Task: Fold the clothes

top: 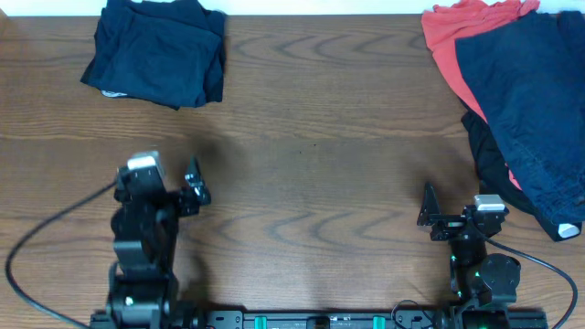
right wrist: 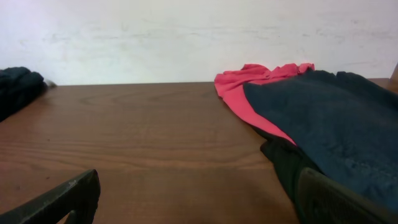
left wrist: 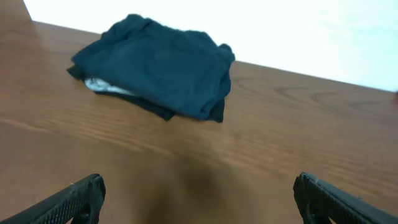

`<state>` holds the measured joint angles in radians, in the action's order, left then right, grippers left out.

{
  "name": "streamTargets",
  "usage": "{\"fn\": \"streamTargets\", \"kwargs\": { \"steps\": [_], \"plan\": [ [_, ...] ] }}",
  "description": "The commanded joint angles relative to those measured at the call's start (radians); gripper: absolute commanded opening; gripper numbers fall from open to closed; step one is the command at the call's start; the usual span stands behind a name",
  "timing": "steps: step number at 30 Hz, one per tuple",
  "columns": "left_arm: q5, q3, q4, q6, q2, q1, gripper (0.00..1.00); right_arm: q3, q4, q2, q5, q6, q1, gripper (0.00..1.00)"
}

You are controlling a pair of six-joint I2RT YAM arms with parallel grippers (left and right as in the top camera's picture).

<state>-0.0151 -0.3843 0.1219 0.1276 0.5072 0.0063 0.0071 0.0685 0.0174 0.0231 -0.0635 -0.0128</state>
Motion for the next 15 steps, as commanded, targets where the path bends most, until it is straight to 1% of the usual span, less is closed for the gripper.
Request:
{"fn": "streamTargets", "kwargs": {
  "steps": [1,9,15],
  "plan": [
    [-0.047,0.091,-0.023,-0.022,-0.093,0.023,0.98,-0.002,0.004,-0.002,0.004,0.012,-0.007,0.99],
    [-0.056,0.293,-0.118,-0.019,-0.268,0.043,0.98,-0.002,0.004,-0.002,0.004,0.012,-0.007,0.99],
    [-0.056,0.367,-0.128,-0.019,-0.354,0.043,0.98,-0.002,0.004,-0.002,0.004,0.012,-0.007,0.99]
  ]
}}
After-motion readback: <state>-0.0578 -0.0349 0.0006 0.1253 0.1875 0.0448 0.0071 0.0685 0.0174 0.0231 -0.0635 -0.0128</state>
